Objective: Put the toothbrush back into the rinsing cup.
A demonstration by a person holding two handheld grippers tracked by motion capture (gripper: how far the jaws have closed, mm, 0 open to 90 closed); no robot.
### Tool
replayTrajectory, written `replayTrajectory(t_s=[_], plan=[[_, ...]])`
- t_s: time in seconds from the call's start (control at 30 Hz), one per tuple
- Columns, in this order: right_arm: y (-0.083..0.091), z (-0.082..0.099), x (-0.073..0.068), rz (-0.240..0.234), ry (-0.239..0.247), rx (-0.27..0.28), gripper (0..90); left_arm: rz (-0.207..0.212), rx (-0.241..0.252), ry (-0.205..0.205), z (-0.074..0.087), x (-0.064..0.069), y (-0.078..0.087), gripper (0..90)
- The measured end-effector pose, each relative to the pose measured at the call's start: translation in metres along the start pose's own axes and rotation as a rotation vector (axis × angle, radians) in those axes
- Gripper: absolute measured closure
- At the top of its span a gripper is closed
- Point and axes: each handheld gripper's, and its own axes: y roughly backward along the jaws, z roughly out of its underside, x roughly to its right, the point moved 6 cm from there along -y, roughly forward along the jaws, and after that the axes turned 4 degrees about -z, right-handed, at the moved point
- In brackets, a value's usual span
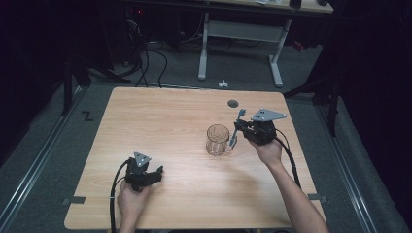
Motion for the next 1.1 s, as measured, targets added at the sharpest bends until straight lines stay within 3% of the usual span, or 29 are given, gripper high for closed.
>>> replayTrajectory(t_s=[0.3, 1.1], plan=[[-0.006, 0.004, -0.003, 0.013, 0.020, -0.020, 80.1, 0.000, 0.000, 0.001, 0.000, 0.000, 0.000, 26.7], [-0.016, 0.018, -0.005, 0.005, 0.005, -0.048, 80.0, -0.001, 0.000, -0.001, 0.000, 0.000, 0.000, 26.7]])
